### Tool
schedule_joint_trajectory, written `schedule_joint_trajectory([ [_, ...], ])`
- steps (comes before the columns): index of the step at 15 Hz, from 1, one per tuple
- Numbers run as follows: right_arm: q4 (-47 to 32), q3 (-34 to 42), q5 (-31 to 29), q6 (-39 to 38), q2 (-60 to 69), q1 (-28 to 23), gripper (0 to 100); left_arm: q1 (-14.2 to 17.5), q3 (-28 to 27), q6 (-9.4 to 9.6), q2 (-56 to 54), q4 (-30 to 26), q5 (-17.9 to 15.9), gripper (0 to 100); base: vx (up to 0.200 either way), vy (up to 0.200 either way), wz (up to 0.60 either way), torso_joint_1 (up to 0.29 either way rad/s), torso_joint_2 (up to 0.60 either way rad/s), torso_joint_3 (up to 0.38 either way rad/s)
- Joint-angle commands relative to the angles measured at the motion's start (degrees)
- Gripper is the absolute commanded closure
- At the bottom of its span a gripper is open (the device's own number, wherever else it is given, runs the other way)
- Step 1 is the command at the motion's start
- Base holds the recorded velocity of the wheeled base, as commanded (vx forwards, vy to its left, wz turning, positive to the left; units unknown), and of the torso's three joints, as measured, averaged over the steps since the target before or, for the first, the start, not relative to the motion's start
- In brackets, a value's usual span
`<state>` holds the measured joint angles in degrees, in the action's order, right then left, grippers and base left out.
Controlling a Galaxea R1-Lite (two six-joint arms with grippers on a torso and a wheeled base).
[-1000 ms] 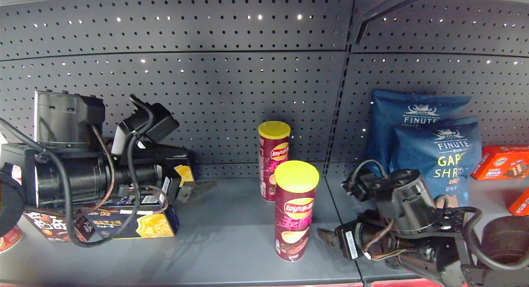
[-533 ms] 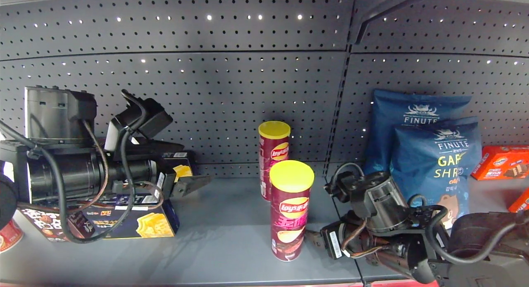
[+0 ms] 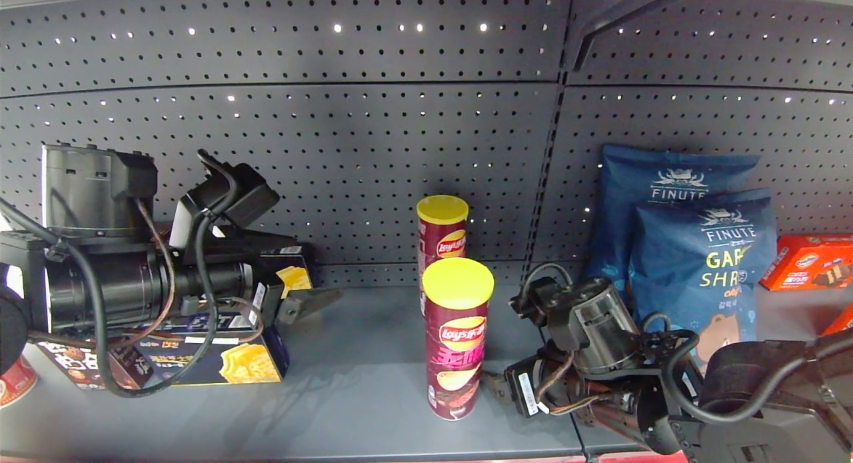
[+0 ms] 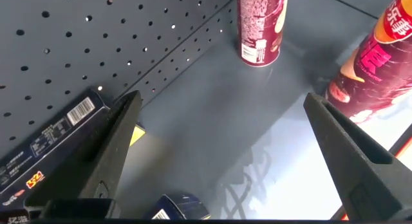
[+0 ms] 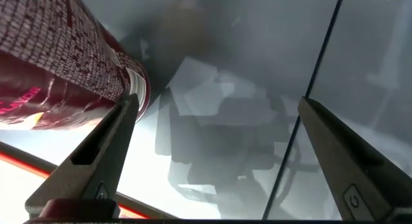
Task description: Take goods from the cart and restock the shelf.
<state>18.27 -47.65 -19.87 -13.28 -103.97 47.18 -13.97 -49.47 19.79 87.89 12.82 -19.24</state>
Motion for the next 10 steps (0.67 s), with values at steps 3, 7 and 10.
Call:
schedule_joint_trajectory([
  [3,0.0,-0.8,0.1,0.0,-0.4,0.1,0,0.0,0.3,-0.01,0.2,0.0,0.0,0,0.000,0.000,0.00,0.000,0.00,0.000],
  [7,0.1,-0.8,0.3,0.0,-1.0,0.5,0,0.0,0.7,-0.01,0.1,0.0,0.0,0,0.000,0.000,0.00,0.000,0.00,0.000],
  [10,1.1,-0.6,0.3,0.0,-1.1,0.6,0,0.0,0.7,-0.01,0.1,0.0,0.0,0,0.000,0.000,0.00,0.000,0.00,0.000],
])
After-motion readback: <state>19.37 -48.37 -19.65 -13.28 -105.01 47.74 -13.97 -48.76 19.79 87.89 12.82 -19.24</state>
